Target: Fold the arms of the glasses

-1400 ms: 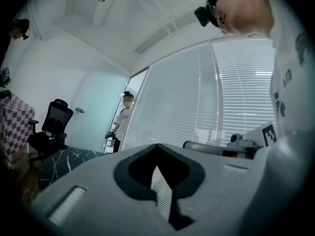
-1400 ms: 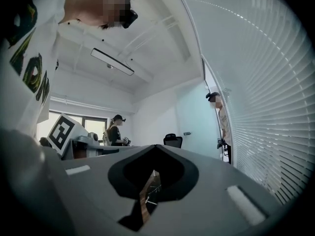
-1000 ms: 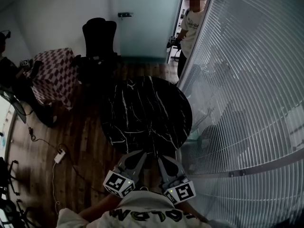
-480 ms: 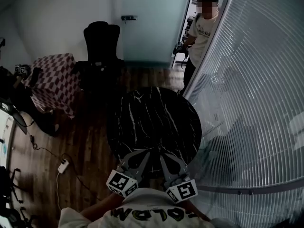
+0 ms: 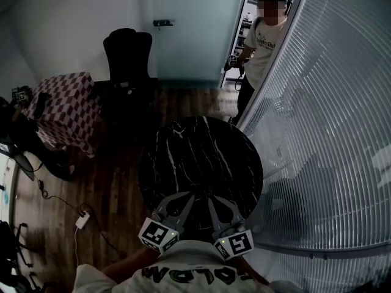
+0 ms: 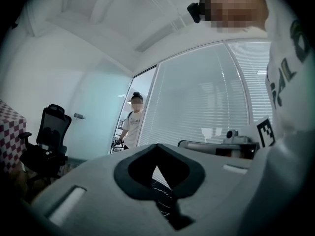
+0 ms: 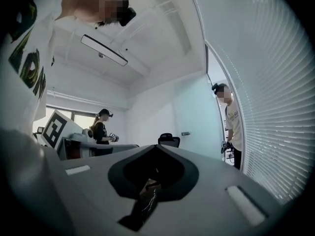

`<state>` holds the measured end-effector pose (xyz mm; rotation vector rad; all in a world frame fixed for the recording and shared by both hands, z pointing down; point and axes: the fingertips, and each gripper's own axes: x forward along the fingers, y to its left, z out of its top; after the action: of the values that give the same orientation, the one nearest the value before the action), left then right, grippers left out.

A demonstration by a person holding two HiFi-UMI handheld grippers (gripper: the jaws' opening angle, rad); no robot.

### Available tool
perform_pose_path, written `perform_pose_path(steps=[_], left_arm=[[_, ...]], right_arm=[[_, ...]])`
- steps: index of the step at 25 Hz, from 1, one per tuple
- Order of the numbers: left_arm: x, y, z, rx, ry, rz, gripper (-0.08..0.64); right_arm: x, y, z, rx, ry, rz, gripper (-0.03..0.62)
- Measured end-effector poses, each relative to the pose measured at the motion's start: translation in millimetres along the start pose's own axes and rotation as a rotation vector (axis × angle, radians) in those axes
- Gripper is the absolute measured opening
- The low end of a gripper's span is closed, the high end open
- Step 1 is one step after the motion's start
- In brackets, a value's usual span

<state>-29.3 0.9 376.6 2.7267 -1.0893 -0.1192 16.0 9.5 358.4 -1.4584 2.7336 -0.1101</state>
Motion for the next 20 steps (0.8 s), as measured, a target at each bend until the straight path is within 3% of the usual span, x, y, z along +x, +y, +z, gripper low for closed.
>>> perform_pose_path(steps=[11, 20], left_arm=[[28.6, 1.5, -0.7, -0.035, 0.014, 0.046, -0.001], [41.5, -0.7, -42.8, -0.118, 0.114, 0.076, -0.002]], right_arm=[[10.9, -30.5, 1.9, -0.013, 0.036, 0.025, 0.000], [2.1, -50.0, -26.7, 0.031, 0.127, 0.026, 0.000]])
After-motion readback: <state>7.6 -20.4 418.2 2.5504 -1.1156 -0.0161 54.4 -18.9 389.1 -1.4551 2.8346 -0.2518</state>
